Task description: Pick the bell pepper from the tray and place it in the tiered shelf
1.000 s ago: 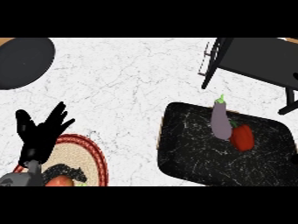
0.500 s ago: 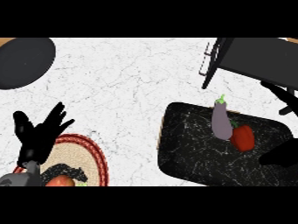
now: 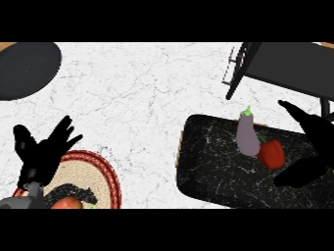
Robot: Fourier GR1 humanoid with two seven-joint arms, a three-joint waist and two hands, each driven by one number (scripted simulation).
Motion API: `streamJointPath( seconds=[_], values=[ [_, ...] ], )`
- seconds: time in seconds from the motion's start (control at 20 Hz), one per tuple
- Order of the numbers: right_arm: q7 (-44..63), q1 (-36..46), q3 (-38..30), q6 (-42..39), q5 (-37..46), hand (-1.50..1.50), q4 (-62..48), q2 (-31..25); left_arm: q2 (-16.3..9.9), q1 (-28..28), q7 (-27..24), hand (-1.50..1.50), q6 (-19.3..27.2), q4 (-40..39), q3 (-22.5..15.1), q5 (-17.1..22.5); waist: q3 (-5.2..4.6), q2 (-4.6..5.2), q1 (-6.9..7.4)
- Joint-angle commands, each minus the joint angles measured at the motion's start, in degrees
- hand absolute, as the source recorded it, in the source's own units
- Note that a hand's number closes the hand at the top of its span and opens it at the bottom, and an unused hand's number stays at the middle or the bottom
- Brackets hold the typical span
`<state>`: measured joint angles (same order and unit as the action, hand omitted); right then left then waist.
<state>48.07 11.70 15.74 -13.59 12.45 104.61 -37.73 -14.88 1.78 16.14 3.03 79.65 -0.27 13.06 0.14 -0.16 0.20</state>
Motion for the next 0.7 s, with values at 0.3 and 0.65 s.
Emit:
streamJointPath(
  seconds=[0.3,0.65],
  values=[
    [-6.57,-1.32,-2.53,-0.99,10.17,-1.50,-7.18,6.27,3.70,-4.49,2.90,0.00,2.92,5.55,-1.79,-4.08,-0.12,0.13,0.23],
    [-7.54,-4.94,-2.26,-0.72,17.21,-1.50,-7.35,8.64,2.71,3.80,-0.78,0.00,-0.72,-6.07,2.79,-3.41,-0.14,0.19,-0.38]
  ],
)
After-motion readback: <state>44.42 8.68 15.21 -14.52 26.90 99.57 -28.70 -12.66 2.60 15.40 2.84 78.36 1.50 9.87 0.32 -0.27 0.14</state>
